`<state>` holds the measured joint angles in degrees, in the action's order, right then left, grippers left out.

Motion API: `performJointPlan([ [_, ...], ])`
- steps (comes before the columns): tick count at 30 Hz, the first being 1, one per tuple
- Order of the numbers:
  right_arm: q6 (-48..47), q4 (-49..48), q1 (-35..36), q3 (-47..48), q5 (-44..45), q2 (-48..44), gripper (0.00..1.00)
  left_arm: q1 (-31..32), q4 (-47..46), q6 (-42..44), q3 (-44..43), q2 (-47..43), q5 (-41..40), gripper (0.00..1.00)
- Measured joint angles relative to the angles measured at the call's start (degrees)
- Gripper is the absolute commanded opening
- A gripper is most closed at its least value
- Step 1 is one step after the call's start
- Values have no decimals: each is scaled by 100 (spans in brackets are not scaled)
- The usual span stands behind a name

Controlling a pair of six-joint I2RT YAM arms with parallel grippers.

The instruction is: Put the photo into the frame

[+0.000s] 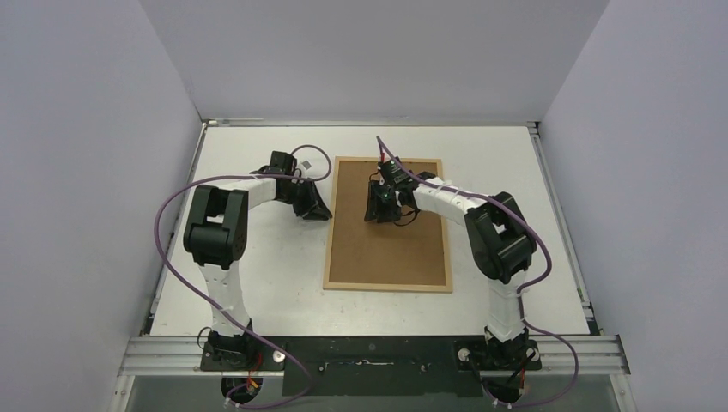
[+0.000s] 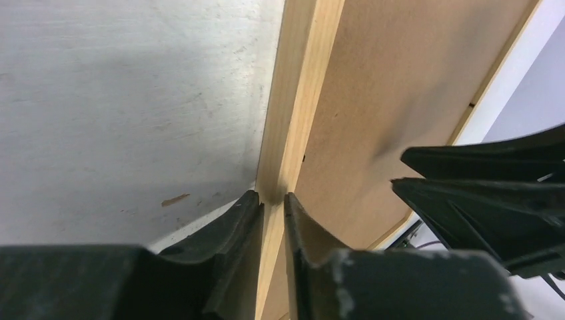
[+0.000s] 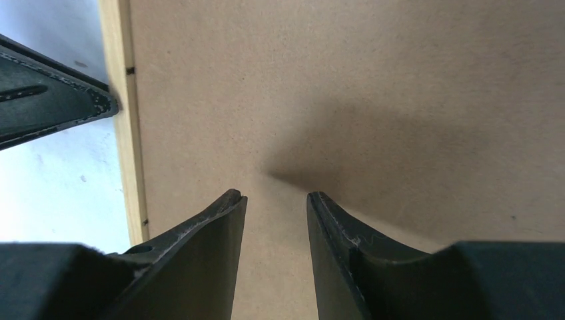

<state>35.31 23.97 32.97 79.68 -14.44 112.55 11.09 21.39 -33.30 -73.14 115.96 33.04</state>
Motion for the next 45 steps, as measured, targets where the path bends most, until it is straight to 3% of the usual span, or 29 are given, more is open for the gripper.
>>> performJointPlan([
  [11, 13, 138, 234, -133, -11, 114, 36, 424, -352, -55, 516, -160, 313, 7],
  [21, -125, 455, 229, -1401, -57, -894, 36, 1384, -1200, -887, 1919, -1019, 179, 8],
  [24, -260, 798, 229, -1858, -11, -1327, 37, 1602, -1508, -1220, 2262, -1224, 131, 12],
  [28, -483, 1314, 229, -2210, 155, -1753, 38, 1685, -1606, -1434, 2433, -1410, -107, 29],
  [35, -822, 1738, 280, -1751, 442, -1878, 48, 1377, -1222, -1394, 2065, -1617, -415, 49],
  [40, -1005, 1744, 643, -562, 802, -1587, 61, 879, -734, -1095, 1224, -1449, -396, 55],
  [45, -1128, 1672, 997, 190, 1261, -767, 66, 708, -299, -647, 225, -710, -361, 56],
])
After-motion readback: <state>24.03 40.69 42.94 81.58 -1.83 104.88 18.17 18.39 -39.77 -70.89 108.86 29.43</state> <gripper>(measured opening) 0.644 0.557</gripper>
